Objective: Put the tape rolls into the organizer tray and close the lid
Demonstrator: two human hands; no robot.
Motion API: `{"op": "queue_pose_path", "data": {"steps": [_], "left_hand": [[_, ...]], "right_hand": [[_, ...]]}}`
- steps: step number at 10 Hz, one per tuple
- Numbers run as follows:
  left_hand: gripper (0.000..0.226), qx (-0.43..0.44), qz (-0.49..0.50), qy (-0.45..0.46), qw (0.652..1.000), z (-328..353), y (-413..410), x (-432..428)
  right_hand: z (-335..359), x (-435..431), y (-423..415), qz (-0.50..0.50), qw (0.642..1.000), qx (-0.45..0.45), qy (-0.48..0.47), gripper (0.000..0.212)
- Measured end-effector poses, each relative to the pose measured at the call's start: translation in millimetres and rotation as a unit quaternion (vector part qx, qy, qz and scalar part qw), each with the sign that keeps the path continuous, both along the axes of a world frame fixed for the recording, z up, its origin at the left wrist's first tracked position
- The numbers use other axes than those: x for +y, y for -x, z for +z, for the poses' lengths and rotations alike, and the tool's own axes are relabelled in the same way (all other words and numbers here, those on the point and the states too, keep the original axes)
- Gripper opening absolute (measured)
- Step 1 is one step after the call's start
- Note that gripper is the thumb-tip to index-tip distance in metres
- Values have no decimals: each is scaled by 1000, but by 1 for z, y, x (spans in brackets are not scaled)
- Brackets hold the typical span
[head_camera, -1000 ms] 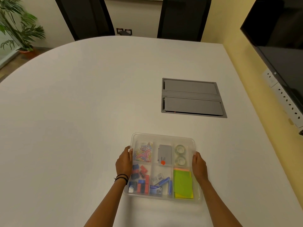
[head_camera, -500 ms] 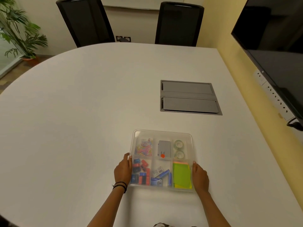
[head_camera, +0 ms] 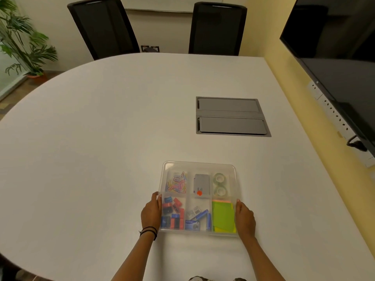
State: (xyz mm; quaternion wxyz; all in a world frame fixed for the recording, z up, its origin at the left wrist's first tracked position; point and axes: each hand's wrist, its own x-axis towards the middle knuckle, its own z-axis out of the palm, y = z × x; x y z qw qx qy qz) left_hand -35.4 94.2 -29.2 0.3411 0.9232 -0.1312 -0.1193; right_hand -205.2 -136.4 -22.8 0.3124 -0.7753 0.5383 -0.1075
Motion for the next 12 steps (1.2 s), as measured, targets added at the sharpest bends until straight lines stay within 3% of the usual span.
{"op": "queue_pose_path", "data": {"steps": [8, 9, 10, 12], "left_hand": [[31, -13, -9, -8, 1000, 20, 11, 3], [29, -22, -14, -31, 999, 19, 8, 4], [31, -12, -7, -50, 999, 23, 4, 5], [47, -50, 14, -68, 996, 24, -13, -1]], "right_hand": [[4, 0, 1, 9, 1000, -3, -1, 44], [9, -2, 2, 13, 999, -23, 18, 40], [16, -5, -3, 16, 999, -32, 32, 21], [30, -22, -26, 97, 988, -62, 101, 45]]}}
